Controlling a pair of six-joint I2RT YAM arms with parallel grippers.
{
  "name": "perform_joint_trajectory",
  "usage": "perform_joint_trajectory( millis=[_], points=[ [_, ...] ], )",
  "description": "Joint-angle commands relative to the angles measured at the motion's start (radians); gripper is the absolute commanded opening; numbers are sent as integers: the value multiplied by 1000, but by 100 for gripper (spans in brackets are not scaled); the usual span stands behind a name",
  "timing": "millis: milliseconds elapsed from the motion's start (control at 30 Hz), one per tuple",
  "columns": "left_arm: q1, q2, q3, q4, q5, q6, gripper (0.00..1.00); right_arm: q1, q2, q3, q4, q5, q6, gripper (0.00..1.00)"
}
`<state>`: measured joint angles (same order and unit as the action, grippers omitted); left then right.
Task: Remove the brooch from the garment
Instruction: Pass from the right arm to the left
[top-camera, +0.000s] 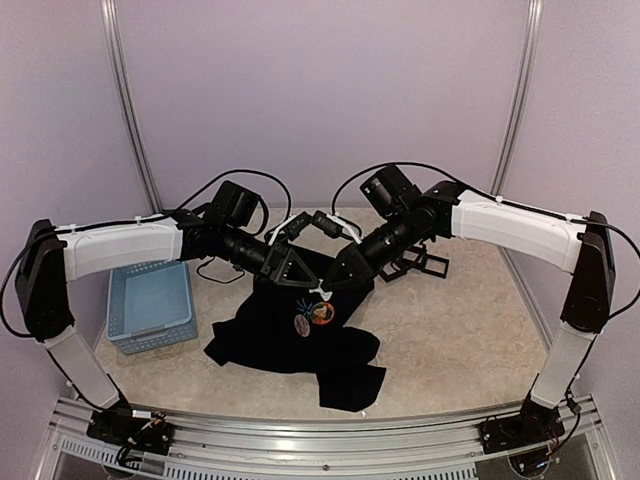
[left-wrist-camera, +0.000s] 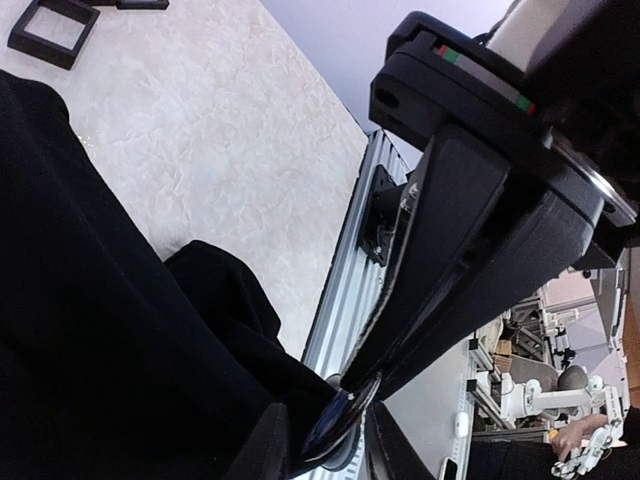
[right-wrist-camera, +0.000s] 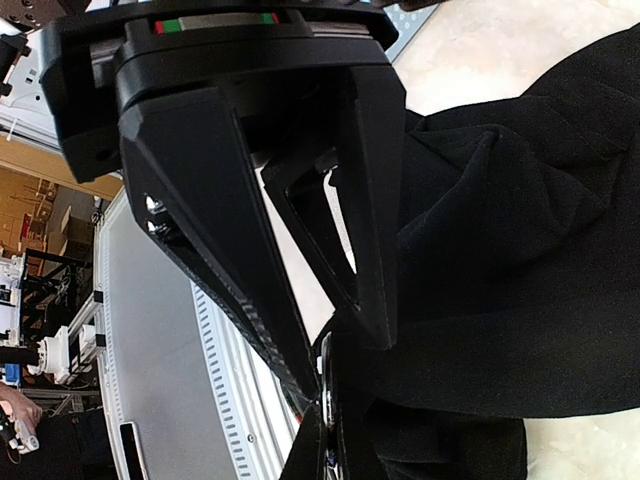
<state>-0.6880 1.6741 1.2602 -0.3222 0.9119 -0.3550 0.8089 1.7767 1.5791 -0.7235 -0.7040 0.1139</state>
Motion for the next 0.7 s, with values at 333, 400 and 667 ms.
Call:
perform_joint_trajectory(
  millis=[333,400,667],
  points=[
    [-16,13,-29,-3,63,21,0,-6,7,-10,99,-37,62,3],
    [-15,8,-34,7,62,19,0,-10,-5,-13,113,-16,74,14],
    [31,-53,-79,99,-4,-50,0,-44,-138,-102,271,115,192,64]
  ],
)
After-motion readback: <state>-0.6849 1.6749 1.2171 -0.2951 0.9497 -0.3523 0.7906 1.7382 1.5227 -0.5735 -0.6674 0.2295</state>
